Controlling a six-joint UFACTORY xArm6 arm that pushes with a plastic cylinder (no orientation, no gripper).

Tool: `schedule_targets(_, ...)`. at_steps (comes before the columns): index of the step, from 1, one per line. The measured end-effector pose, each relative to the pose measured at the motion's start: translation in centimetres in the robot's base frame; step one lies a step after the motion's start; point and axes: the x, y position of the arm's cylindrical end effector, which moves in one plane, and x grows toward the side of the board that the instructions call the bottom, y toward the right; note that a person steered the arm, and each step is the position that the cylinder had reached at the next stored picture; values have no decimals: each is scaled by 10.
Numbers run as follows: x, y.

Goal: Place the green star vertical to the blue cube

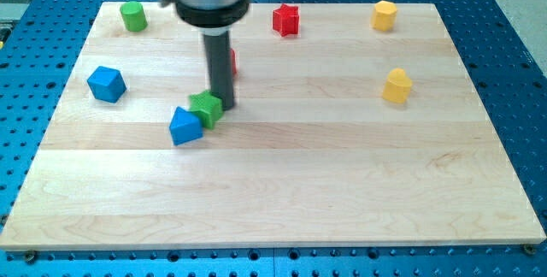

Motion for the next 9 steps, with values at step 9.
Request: schedule_targets(9,77,-131)
